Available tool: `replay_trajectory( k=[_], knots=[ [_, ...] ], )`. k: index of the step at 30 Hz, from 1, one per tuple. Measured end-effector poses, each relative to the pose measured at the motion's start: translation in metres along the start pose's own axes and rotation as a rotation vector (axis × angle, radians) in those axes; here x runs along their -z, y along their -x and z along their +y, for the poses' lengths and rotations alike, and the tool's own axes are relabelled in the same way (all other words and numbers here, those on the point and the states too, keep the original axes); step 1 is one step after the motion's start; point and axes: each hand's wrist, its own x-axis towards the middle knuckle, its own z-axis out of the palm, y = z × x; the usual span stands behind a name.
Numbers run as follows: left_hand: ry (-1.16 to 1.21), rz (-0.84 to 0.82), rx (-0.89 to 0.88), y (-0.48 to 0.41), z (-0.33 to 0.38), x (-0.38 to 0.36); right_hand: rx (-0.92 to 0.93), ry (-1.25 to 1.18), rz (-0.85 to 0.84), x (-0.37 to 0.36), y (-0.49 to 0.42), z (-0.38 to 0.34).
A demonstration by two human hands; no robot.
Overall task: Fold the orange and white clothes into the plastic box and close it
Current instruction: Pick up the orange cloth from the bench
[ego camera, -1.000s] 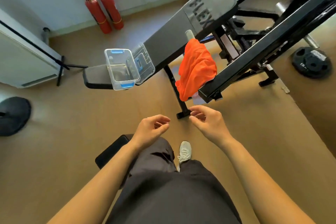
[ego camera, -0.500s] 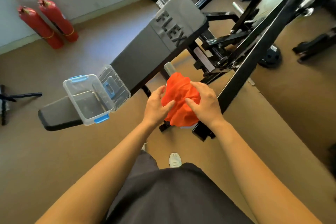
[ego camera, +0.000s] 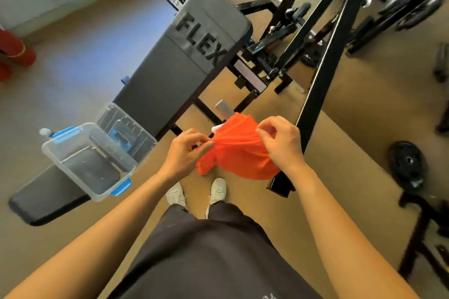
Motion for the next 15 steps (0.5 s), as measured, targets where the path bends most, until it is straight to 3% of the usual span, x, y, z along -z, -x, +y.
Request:
replay_trajectory(
  k=[3,5,8,12,15],
  knots=[
    [0.157,0.037,0.003,-0.011,0.02,0.026,0.02,-0.098,-0.036,0.008,-0.007,-0.009],
    [0.231,0.085,-0.034,-0.021,0.041,0.041,0.052,-0.15,-0.162,0.007,-0.013,-0.019],
    [0.357,0.19,-0.071,-0.036,0.074,0.065,0.075,-0.074,-0.286,-0.008,-0.026,-0.03],
    [0.418,0.306,-0.119,-0.051,0.088,0.098,0.084,-0.06,-0.202,-0.021,-0.045,-0.044],
    [0.305,0.345,-0.098,-0.057,0.073,0.121,0.084,-0.245,-0.156,-0.017,-0.059,-0.069]
  ],
)
